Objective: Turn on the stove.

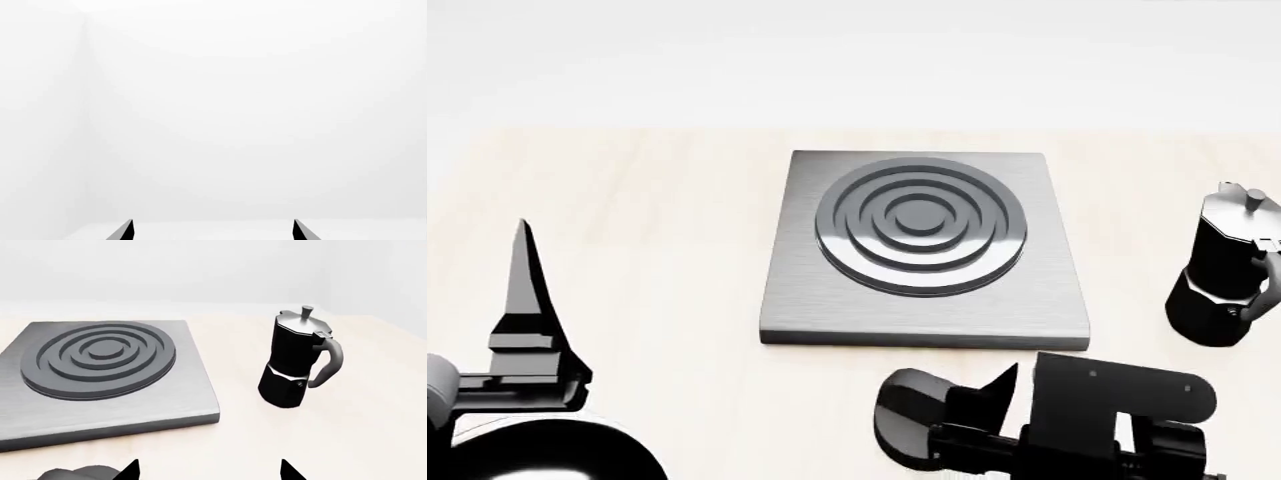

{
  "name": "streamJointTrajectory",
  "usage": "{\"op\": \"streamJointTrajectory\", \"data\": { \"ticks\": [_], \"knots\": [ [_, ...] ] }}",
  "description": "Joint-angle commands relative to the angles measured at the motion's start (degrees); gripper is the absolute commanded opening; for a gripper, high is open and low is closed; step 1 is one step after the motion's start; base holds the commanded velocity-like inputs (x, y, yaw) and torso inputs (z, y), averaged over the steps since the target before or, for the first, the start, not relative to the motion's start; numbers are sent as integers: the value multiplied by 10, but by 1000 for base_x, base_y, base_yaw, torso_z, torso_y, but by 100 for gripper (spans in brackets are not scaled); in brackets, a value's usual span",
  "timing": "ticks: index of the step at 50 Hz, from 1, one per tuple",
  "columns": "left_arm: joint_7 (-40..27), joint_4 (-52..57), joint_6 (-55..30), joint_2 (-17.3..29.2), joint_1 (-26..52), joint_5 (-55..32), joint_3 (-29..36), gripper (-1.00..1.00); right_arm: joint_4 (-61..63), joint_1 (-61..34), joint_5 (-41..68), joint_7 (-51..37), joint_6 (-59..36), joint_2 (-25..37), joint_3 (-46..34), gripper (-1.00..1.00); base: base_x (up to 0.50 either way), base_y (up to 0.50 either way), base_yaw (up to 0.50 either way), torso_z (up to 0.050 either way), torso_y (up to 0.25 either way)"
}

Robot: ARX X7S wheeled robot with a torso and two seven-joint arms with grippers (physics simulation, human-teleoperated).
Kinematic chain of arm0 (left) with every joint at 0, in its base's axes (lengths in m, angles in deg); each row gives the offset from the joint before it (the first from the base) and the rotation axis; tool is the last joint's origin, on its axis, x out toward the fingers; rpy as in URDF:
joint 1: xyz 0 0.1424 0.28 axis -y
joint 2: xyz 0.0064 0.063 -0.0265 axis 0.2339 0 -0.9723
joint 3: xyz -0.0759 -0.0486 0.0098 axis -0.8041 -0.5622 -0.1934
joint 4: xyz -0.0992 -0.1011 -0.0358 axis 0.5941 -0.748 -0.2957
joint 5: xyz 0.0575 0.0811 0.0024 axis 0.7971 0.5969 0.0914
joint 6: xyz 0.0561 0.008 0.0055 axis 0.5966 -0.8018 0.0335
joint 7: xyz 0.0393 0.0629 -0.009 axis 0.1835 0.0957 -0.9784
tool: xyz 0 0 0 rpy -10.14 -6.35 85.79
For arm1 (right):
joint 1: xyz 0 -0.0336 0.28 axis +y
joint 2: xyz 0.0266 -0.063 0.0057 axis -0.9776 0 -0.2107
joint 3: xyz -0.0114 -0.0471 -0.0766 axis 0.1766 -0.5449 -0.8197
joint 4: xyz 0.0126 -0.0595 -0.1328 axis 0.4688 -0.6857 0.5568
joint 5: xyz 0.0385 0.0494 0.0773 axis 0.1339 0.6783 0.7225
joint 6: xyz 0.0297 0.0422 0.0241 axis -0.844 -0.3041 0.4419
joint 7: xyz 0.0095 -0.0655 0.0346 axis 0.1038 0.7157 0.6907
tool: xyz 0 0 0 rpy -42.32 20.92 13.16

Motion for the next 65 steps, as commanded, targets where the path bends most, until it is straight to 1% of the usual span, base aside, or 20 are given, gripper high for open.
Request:
{"op": "streamJointTrajectory", "data": {
  "ticks": [1,4,7,16,18,21,44,47,65],
  "knots": [
    [-4,11,-20,2,11,-9,-2,100,59,-3,4,-8,-27,11,-16,100,0,0,0,0,0],
    [-2,-1,6,3,-4,-1,2,100,69,-4,4,-10,-31,14,-20,100,0,0,0,0,0],
    [-1,-4,12,4,-6,2,4,100,77,-7,0,-13,-35,18,-26,100,0,0,0,0,0],
    [-3,-5,10,4,-4,1,7,100,98,-11,-5,-15,-40,27,-42,100,0,0,0,0,0],
    [-6,5,-11,3,7,-6,5,100,104,-11,-6,-17,-42,29,-44,100,0,0,0,0,0],
    [-5,-3,8,4,-3,0,8,100,118,-14,-12,-18,-45,36,-56,100,0,0,0,0,0],
    [-9,-3,7,7,-2,-5,7,100,166,-26,-32,-25,-57,60,-102,100,0,0,0,0,0],
    [-10,-3,7,7,-2,-4,8,100,176,-31,-47,-32,-60,69,-122,100,0,0,0,0,0],
    [-13,-5,9,8,-1,-8,8,100,204,-41,-58,-42,-68,77,-140,100,0,0,0,0,0]
  ]
}}
